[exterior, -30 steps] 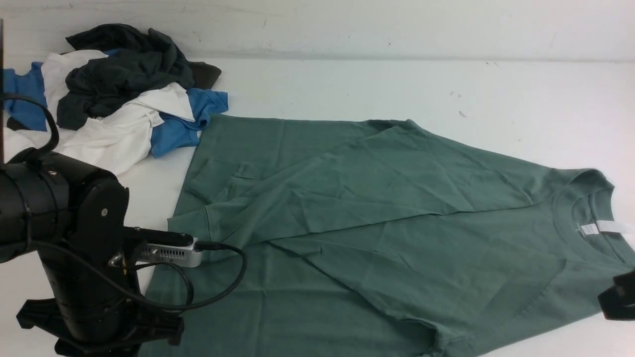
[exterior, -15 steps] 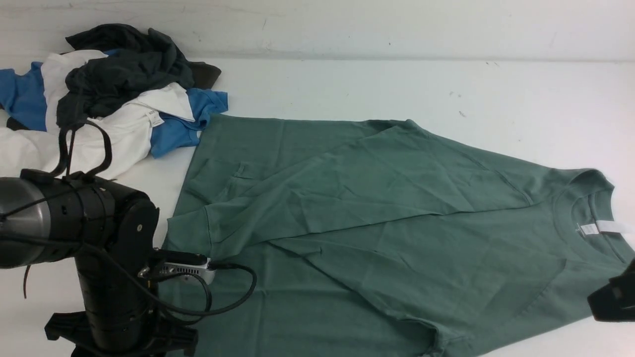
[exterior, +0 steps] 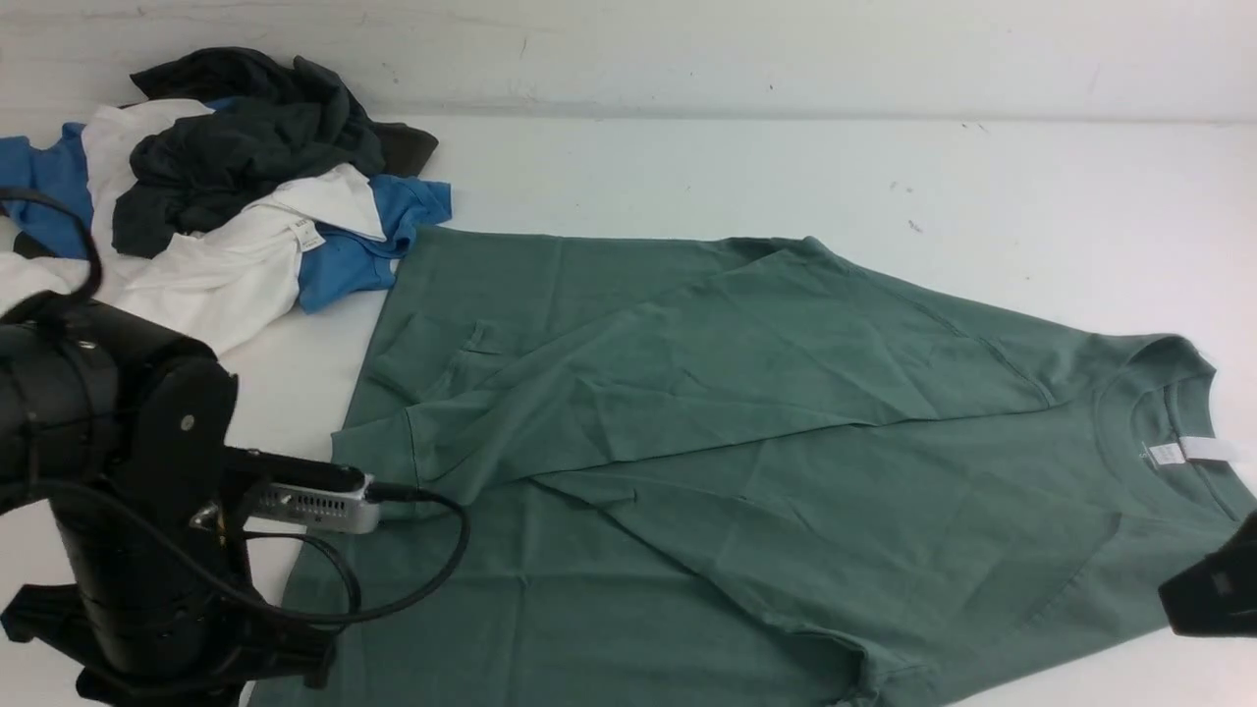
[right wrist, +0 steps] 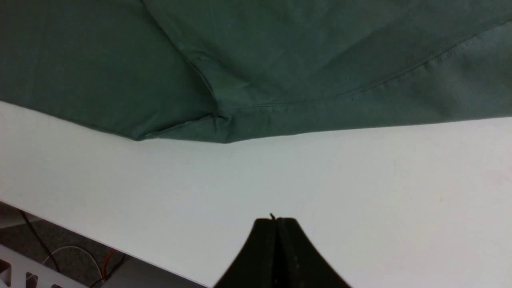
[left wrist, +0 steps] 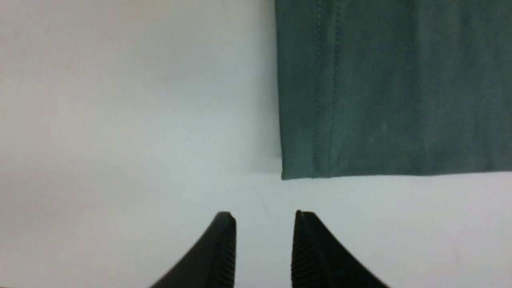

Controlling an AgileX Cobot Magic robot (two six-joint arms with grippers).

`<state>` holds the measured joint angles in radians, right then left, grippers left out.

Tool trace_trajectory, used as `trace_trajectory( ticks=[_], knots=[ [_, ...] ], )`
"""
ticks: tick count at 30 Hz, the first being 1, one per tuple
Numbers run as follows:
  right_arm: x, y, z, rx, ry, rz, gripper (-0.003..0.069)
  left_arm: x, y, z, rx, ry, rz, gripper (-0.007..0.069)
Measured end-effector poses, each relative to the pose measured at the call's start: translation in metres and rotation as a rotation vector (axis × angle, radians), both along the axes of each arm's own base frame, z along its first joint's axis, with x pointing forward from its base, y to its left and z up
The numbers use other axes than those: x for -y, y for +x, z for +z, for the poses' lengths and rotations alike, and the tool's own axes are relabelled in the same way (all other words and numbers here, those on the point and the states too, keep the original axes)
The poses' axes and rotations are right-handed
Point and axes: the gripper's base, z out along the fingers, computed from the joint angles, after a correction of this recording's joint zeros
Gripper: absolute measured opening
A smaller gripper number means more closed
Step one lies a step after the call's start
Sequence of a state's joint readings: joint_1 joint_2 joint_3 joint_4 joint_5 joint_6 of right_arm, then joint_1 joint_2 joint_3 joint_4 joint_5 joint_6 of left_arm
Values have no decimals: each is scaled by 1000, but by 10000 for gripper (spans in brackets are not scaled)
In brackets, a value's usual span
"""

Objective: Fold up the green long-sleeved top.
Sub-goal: Use both arms simultaneously to clamp the lower edge of the clothing fabric

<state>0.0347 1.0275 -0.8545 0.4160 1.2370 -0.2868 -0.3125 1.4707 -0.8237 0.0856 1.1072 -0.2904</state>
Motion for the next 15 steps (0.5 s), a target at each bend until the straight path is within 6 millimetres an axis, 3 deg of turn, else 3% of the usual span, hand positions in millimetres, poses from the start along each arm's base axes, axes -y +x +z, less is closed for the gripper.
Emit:
trace_trajectory(
  ticks=[4, 9, 15],
  knots=[
    [0, 0, 0, 0, 4, 0, -15, -13, -11, 14, 37, -46, 37, 125],
    [0, 0, 0, 0, 5, 0, -15, -50, -11, 16, 66, -124, 201, 2],
    [-1, 0, 0, 0, 12, 2, -15, -42, -16, 8, 45, -187, 146, 0]
  ],
)
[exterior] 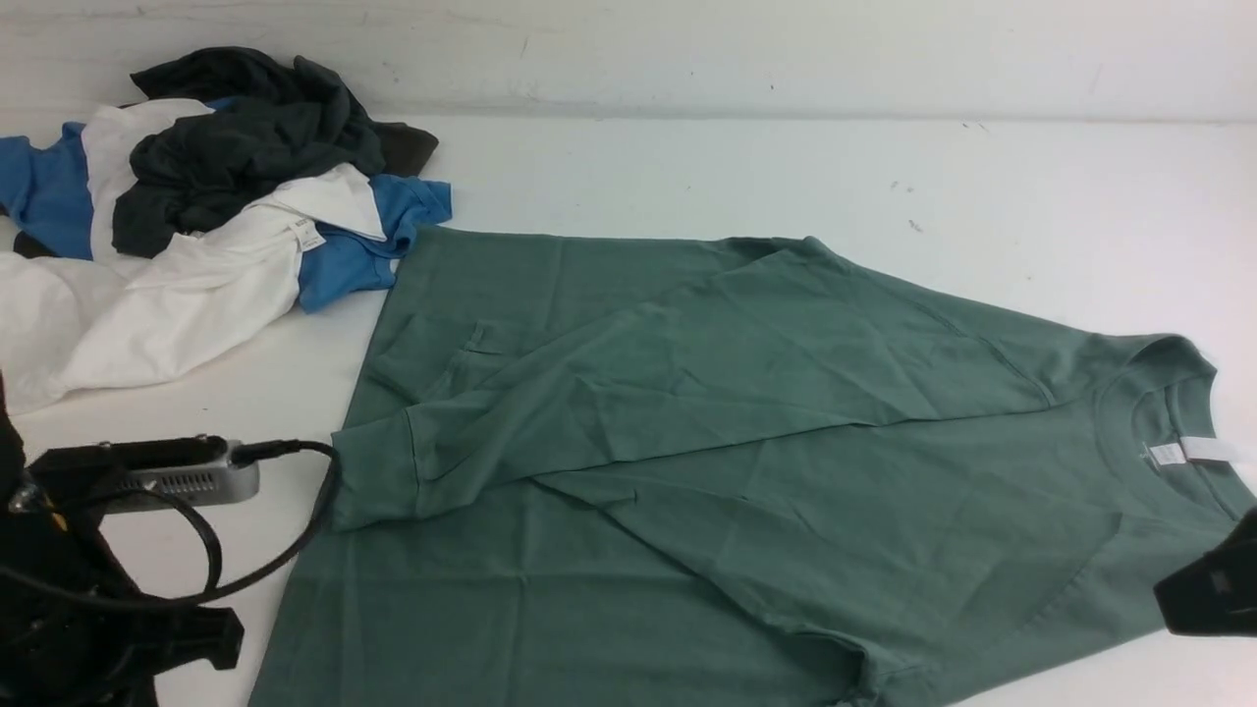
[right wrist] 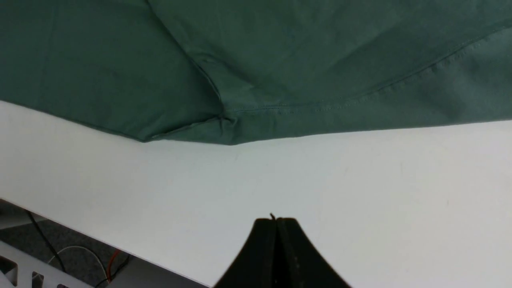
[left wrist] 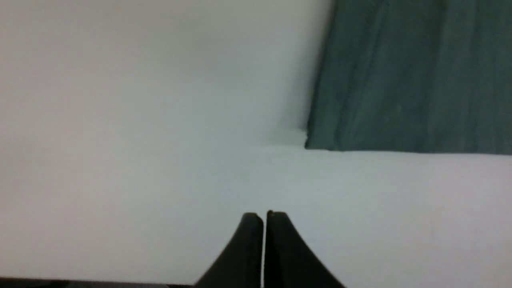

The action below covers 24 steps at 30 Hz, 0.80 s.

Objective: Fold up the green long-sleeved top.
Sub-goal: Use both arms simultaneously to clamp the lower edge of the clothing fabric

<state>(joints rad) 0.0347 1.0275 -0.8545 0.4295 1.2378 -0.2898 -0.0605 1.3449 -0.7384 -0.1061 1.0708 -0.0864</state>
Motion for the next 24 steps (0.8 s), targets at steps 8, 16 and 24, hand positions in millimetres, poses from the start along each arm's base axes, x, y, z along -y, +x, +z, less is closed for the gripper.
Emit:
trace_trajectory(
  ticks=[8, 16, 24],
  knots=[
    [-1, 0, 1, 0, 16, -2, -15, 34, -6, -21, 130, -5, -174, 223],
    [-2, 0, 1, 1, 24, -2, -15, 38, 4, -38, 122, 37, -44, 494],
    [-2, 0, 1, 4, 32, -4, -15, 40, 13, -63, 27, 57, -13, 436]
  ],
)
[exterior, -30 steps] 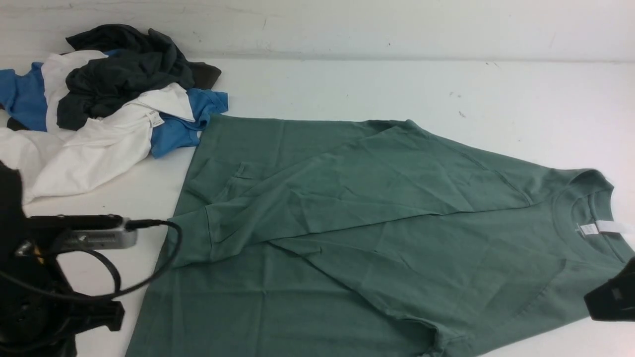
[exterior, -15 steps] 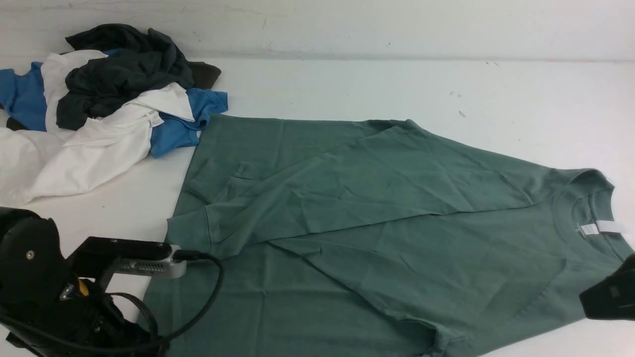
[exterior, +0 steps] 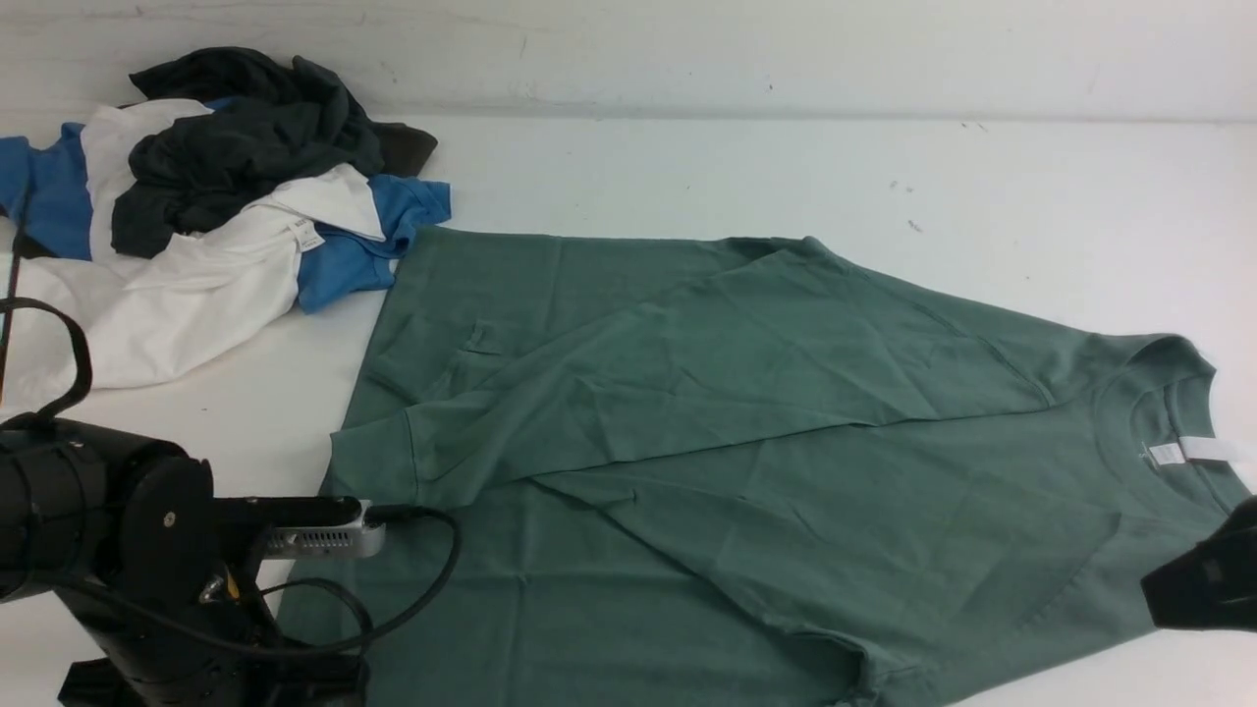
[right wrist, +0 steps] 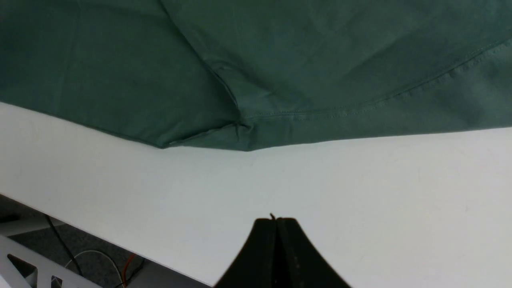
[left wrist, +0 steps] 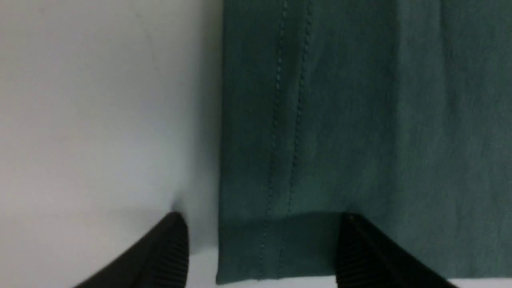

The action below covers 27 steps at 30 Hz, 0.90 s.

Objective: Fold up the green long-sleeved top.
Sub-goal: Use both arms simultaneously to clamp the lower edge of the clothing fabric

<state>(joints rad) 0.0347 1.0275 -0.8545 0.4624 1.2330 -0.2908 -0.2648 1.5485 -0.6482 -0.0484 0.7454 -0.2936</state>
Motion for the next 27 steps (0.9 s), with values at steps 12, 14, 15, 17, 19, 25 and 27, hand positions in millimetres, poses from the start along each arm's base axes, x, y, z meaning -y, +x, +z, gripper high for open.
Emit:
trace_trajectory(
  ticks=[12, 14, 15, 17, 19, 25, 27],
  knots=[
    [0, 0, 0, 28, -27, 72, -15, 4, -1, 2, -20, -24, 18, 39],
    [-2, 1, -2, 42, -49, 133, -13, 1, -7, 5, -47, -2, 0, 39],
    [-4, 2, -4, 43, -62, 169, -13, -1, -10, 8, -55, 6, -7, 39],
    [-14, 6, -11, 28, -97, 272, -12, -3, -15, 18, -38, 7, -14, 39],
    [-24, 10, -19, 13, -138, 350, -10, -4, -19, 26, -20, 4, -16, 37],
    [-40, 33, -54, -52, -374, 454, 33, -8, -30, 32, -91, 37, -31, 38],
    [-38, 42, -62, -71, -424, 410, 69, -9, -31, 32, -99, 45, -36, 38]
  ],
)
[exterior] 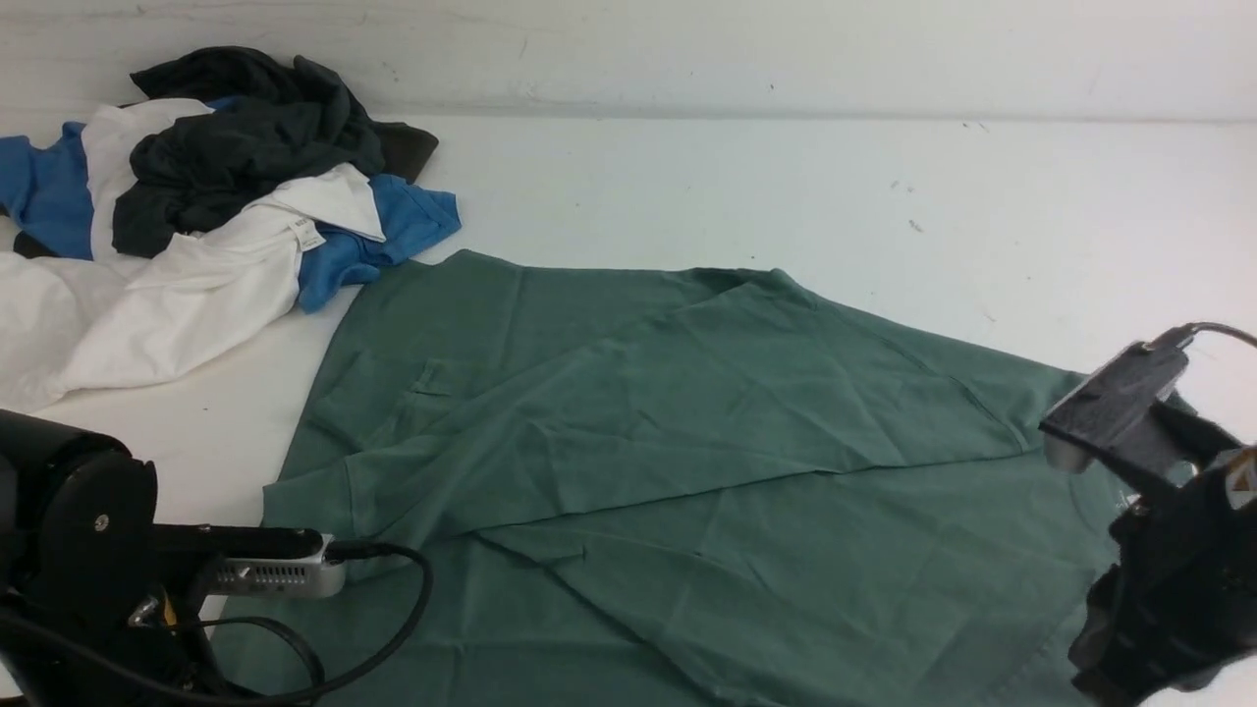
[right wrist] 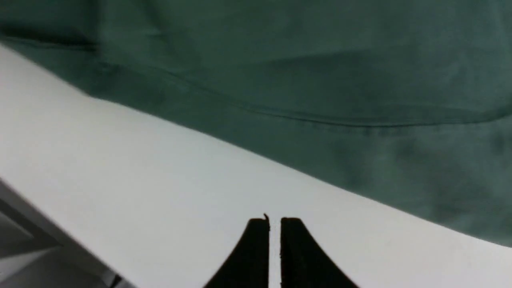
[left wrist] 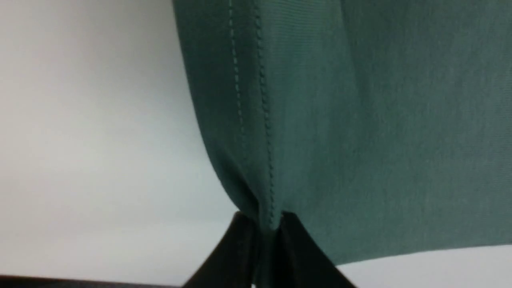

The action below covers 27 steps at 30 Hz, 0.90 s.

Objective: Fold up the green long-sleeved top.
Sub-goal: Use both arms simultaneously to clamp the lower edge of the clothing fabric

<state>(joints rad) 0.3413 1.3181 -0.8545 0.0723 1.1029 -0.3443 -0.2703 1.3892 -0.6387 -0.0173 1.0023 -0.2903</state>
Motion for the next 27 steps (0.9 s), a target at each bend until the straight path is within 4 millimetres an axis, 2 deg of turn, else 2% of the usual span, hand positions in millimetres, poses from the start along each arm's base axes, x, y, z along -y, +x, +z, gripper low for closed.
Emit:
trace_trajectory(
  ticks=[6, 10, 12, 14, 16, 18, 19, 20, 21, 22, 23, 24, 25, 27],
  knots=[
    [1, 22, -30, -47, -63, -121, 293, -1, 0, 2, 11, 5, -6, 38],
    [-4, 39, -55, -46, -75, -156, 492, -1, -1, 3, 15, 5, -7, 38],
    [-4, 43, -60, -43, -82, -176, 533, -2, -1, 3, 16, 10, -11, 38],
    [-3, 48, -74, -68, -116, -220, 607, -1, 0, 3, 17, 10, -11, 38],
    [-3, 50, -82, -88, -134, -240, 615, -1, 0, 3, 19, 9, -11, 38],
    [-3, 50, -87, -103, -142, -247, 605, -1, 0, 3, 22, 8, -10, 38],
    [-3, 52, -90, -116, -145, -254, 550, -1, 0, 3, 24, 8, -10, 38],
    [-3, 52, -91, -118, -147, -254, 550, -1, 0, 3, 24, 8, -10, 38],
    [-4, 52, -92, -134, -143, -265, 456, -1, 0, 3, 24, 7, -10, 38],
    [-5, 52, -92, -139, -138, -269, 391, -1, 0, 3, 24, 7, -10, 38],
    [-5, 52, -92, -144, -142, -268, 255, -1, 0, 3, 25, 7, -10, 38],
    [-5, 52, -92, -145, -143, -268, 234, -1, 0, 3, 25, 7, -10, 38],
    [-4, 50, -92, -156, -152, -272, 113, -1, 0, 3, 26, 7, -10, 38],
    [-2, 45, -92, -167, -161, -270, 34, -2, -1, 6, 33, 5, -10, 38]
  ],
)
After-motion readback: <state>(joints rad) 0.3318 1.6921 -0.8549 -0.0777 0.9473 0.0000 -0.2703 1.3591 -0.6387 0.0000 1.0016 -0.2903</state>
